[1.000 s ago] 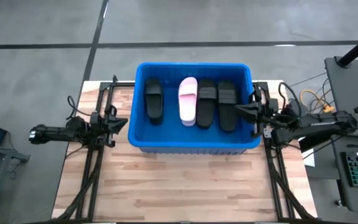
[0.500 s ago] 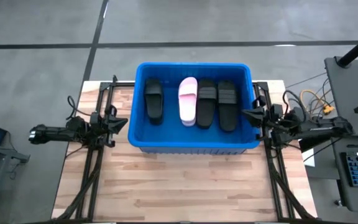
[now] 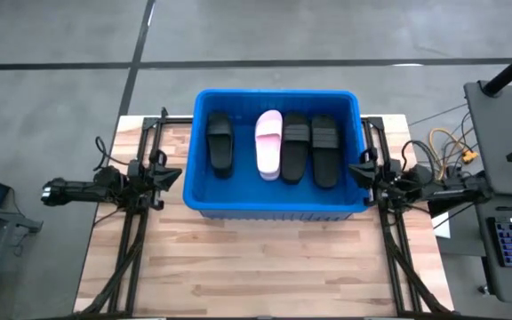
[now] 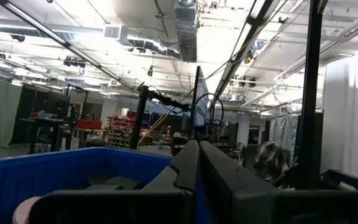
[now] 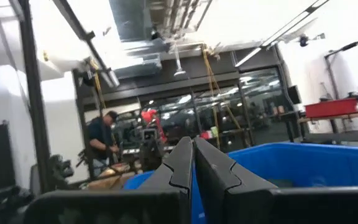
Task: Pick and place slides into bin
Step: Return to Home Position
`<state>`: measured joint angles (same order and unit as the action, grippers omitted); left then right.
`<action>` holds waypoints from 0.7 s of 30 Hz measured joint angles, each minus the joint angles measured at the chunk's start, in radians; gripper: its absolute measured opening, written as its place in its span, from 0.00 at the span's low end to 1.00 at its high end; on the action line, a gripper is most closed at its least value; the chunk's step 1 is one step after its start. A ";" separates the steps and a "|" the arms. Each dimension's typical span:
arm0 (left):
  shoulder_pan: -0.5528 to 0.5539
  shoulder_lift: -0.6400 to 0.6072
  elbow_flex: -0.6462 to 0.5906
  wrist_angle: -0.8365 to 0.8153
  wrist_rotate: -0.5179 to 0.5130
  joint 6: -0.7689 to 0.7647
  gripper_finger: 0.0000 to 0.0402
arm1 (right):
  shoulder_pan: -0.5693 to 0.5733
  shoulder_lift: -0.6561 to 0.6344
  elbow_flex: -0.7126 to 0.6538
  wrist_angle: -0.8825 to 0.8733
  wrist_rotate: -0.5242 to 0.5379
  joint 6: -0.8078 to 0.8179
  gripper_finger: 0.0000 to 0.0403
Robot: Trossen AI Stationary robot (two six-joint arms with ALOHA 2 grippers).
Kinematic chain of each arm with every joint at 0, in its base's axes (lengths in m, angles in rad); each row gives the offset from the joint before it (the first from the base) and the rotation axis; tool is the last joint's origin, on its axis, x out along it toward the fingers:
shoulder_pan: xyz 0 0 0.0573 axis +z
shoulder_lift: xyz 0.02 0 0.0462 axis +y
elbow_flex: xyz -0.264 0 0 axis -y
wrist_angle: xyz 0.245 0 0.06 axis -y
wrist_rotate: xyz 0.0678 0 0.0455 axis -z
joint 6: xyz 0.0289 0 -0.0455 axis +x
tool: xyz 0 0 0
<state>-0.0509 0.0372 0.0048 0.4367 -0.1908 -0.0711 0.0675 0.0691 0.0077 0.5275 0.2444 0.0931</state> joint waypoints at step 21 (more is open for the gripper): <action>0.000 0.001 0.000 0.000 0.000 0.000 0.00 | 0.000 -0.033 0.001 -0.024 -0.016 0.036 0.02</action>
<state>-0.0509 0.0380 0.0048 0.4366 -0.1905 -0.0711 0.0677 0.0359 0.0090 0.5039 0.2280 0.1294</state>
